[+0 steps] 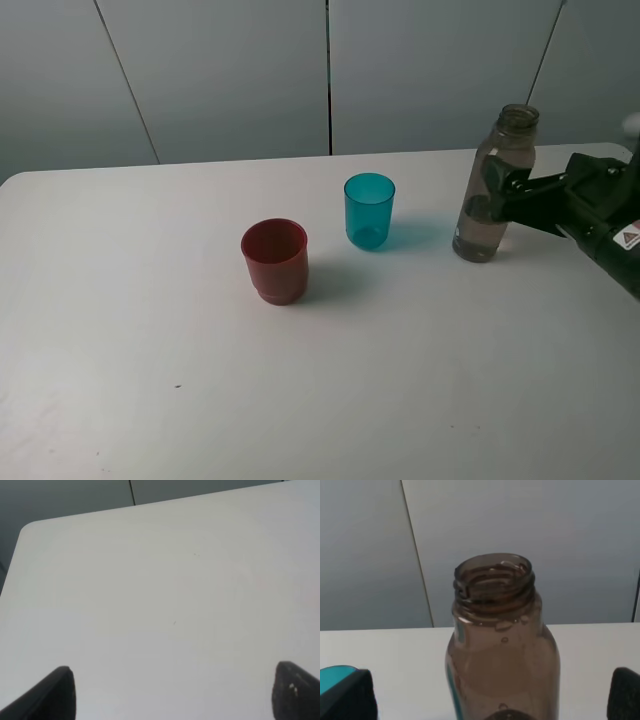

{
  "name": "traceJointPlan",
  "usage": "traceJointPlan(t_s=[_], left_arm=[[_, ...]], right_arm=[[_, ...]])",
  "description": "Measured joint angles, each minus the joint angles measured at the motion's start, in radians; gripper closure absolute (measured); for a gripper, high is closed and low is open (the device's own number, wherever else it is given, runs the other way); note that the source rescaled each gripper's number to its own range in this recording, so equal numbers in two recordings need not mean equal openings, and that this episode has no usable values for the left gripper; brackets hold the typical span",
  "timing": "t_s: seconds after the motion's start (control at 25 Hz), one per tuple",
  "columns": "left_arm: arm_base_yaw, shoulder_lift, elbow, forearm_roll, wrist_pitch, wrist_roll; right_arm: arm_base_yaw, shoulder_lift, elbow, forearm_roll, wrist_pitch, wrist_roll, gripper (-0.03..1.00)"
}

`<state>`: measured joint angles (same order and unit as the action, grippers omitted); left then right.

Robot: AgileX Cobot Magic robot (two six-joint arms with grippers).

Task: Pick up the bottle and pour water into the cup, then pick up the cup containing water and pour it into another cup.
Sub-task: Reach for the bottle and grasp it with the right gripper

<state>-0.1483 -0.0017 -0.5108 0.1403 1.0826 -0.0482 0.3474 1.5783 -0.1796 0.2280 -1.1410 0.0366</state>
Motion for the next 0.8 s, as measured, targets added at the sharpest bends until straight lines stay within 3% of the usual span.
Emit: traceJointPlan(t_s=[0.08, 0.32, 0.8], left_arm=[[0.000, 0.000, 0.000, 0.000, 0.000, 0.000], [0.000, 0.000, 0.000, 0.000, 0.000, 0.000], [0.000, 0.000, 0.000, 0.000, 0.000, 0.000]], right_arm=[[0.000, 0.068, 0.000, 0.000, -0.047, 0.016, -0.03], [0.000, 0.216, -0.012, 0.000, -0.053, 0.030, -0.03], [0.000, 0.275, -0.116, 0.000, -0.065, 0.003, -0.03]])
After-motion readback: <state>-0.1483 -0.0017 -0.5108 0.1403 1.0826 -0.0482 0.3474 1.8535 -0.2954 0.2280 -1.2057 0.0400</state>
